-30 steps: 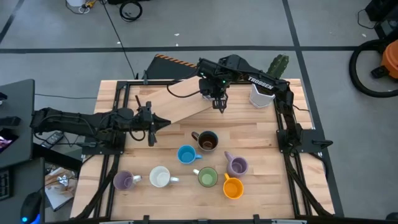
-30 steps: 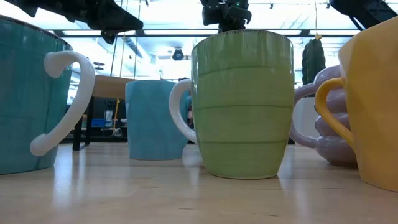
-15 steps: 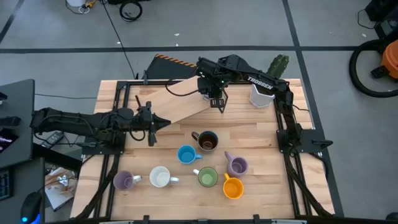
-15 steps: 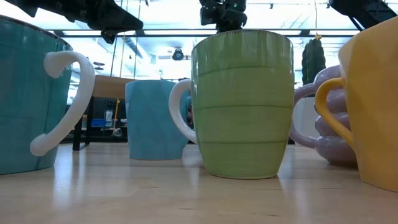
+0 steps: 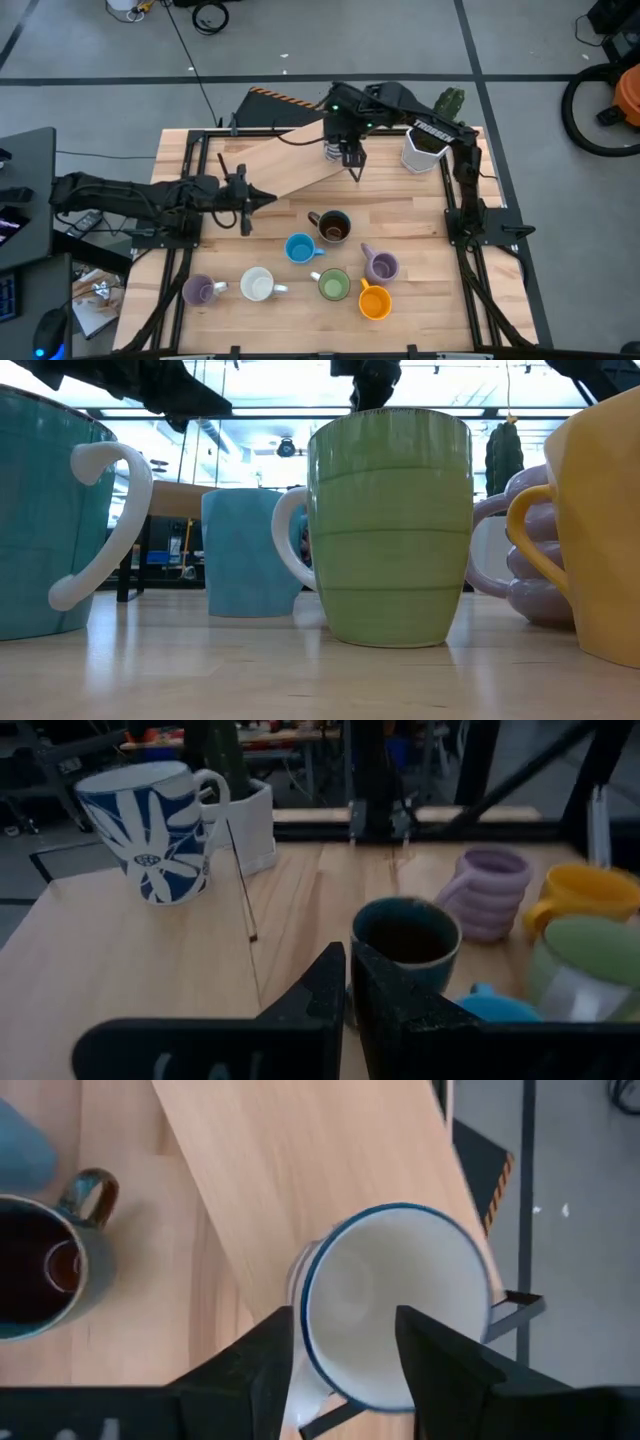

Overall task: Place coffee mugs
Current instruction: Put the pattern white mug on the shelf

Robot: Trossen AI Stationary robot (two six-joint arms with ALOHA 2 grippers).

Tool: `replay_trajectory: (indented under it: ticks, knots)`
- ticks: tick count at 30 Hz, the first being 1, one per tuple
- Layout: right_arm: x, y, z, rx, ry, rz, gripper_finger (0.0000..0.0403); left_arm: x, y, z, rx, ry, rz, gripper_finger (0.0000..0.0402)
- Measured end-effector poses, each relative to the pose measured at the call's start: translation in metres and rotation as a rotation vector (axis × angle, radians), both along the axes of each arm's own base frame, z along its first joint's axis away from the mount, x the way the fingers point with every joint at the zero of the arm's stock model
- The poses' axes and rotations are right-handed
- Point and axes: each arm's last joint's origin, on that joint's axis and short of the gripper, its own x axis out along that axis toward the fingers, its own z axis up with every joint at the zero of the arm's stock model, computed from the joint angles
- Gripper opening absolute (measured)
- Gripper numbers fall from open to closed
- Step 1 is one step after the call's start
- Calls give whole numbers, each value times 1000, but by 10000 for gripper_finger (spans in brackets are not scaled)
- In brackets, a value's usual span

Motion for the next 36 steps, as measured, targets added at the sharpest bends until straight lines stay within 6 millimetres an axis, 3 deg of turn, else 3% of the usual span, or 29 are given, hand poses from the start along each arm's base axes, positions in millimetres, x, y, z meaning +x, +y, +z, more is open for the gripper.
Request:
replay_trajectory:
  ticks: [8,11,17,23,32,36]
  knots:
    - [-25,0,30,87,-150,-10,197,-1,0,-16,60,-53,-11,27]
    - [-31,1,32,67,-149,-57,194,-6,0,-22,51,-85,-8,27]
    - [-43,20,37,-1,-188,-110,190,-7,-4,-26,40,-92,-30,27]
    - [-62,36,26,-48,-259,-151,190,-7,-4,-25,50,-103,-33,27]
    - [-87,55,-18,-136,-280,-265,189,-7,-4,-24,16,-116,-27,27]
    - [-88,60,-37,-139,-285,-320,189,-7,-4,-24,-5,-126,-23,27]
